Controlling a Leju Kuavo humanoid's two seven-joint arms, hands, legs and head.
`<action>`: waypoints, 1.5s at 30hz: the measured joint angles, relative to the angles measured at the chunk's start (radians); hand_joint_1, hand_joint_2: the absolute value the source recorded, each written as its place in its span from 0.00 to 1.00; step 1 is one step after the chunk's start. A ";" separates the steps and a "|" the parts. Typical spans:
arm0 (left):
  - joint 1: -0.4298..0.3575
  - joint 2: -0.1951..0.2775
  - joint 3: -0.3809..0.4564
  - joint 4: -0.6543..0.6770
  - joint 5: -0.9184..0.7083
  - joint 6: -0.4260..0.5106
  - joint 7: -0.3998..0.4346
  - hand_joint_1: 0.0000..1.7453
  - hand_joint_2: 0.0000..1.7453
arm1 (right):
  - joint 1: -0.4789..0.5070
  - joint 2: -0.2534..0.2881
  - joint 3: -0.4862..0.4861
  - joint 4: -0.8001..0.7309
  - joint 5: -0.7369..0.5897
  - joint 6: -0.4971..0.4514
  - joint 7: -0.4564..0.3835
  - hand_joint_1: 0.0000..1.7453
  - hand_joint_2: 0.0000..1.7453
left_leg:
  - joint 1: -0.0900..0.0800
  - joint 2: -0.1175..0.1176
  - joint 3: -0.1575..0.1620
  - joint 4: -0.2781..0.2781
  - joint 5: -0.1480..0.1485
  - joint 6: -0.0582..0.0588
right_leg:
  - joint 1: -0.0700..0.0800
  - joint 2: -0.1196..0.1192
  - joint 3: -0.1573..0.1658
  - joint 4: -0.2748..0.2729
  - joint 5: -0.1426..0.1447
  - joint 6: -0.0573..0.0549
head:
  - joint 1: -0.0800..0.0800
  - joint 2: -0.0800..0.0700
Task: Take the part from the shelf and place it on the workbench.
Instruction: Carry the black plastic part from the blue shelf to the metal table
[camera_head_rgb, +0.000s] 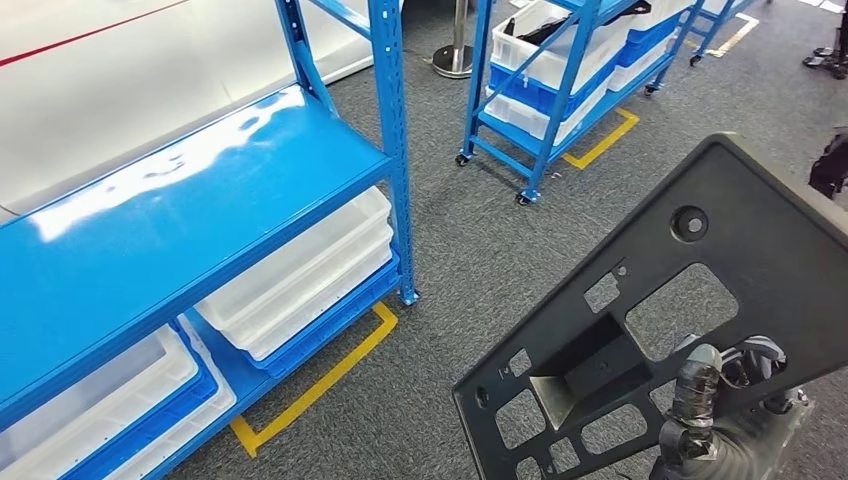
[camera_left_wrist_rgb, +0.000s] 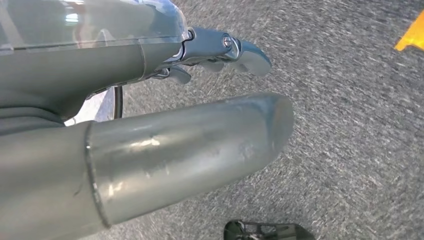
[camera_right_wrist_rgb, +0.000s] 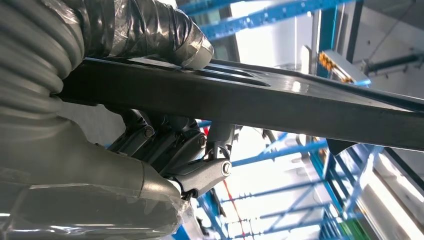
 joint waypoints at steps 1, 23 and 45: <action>0.000 0.000 0.001 0.000 0.000 0.000 0.000 0.00 0.00 | 0.000 0.000 0.000 0.000 0.000 0.000 0.000 1.00 1.00 | 0.001 -0.003 0.009 -0.031 0.032 0.000 | -0.001 0.015 0.000 0.003 -0.001 0.001 | 0.000 0.000; -0.006 -0.001 0.008 0.000 0.000 0.002 -0.009 0.00 0.00 | 0.000 0.000 0.000 -0.004 0.000 -0.001 0.006 1.00 1.00 | -0.006 0.122 0.119 -0.268 0.118 0.022 | 0.016 -0.103 -0.001 0.012 -0.017 0.019 | 0.004 0.000; 0.002 0.001 0.008 -0.002 0.000 0.003 -0.010 0.00 0.00 | 0.001 0.002 0.000 -0.004 0.001 -0.002 0.007 1.00 1.00 | -0.001 0.027 0.079 -0.248 0.140 0.044 | -0.004 -0.037 -0.149 0.300 -0.140 0.056 | 0.005 0.000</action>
